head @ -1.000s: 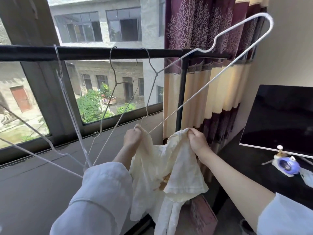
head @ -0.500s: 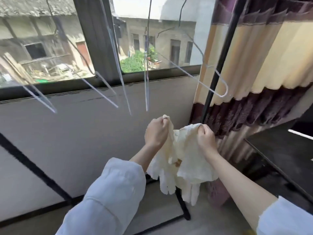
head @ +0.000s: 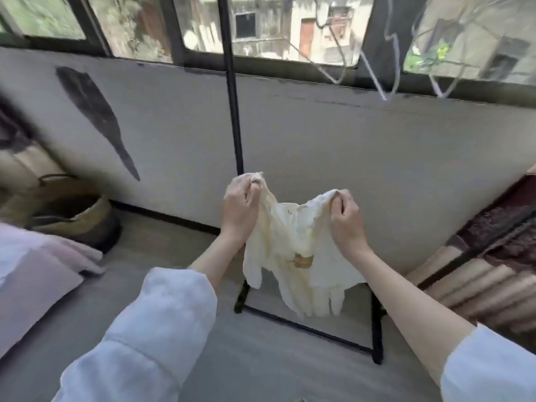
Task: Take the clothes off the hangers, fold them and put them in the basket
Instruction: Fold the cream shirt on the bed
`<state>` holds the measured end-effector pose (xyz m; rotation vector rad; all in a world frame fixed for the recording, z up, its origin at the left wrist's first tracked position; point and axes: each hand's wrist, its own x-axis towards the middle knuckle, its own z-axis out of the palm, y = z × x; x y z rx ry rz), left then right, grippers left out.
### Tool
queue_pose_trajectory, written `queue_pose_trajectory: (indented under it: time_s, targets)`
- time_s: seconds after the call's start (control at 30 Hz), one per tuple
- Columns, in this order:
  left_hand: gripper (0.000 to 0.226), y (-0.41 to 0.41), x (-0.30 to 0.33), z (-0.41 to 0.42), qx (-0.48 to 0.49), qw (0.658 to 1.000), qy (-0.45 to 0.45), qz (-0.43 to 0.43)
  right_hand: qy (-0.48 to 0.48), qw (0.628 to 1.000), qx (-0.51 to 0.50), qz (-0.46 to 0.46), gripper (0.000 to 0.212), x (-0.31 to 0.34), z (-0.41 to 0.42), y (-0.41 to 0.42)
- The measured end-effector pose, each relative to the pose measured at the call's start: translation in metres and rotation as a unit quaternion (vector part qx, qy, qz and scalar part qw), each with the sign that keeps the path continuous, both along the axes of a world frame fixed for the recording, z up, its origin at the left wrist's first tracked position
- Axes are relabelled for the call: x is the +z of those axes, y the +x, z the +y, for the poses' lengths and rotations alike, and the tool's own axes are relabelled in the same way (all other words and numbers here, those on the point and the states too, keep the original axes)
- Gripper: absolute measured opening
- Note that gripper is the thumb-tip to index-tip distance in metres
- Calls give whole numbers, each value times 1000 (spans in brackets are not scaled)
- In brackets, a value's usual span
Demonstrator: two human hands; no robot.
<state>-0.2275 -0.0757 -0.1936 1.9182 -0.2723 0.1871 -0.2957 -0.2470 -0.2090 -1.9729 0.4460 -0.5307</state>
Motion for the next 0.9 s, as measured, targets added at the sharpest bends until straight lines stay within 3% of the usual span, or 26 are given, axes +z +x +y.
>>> queue_pose_trajectory:
  time_s: [0.13, 0.23, 0.43, 0.57, 0.67, 0.77, 0.9]
  targets:
    - [36, -1, -4, 124, 75, 997, -32, 9, -2, 997, 83, -7, 27, 5, 106, 33]
    - [48, -4, -10, 242, 165, 985, -2, -54, 7, 985, 171, -12, 14, 4, 209, 57]
    - [39, -17, -19, 432, 310, 947, 61, -62, -61, 951, 302, 10, 37, -1, 356, 94]
    - [47, -21, -16, 539, 422, 899, 85, -81, -85, 934, 348, 17, 22, -5, 453, 134]
    - [30, -16, -14, 605, 502, 857, 94, -73, -89, 923, 375, -9, 17, -1, 525, 166]
    - [29, -8, -20, 668, 571, 814, 94, -51, -105, 908, 404, -36, 21, -1, 594, 199]
    - [28, 9, -33, 757, 596, 795, 106, -44, -152, 889, 427, -64, 28, -9, 688, 255]
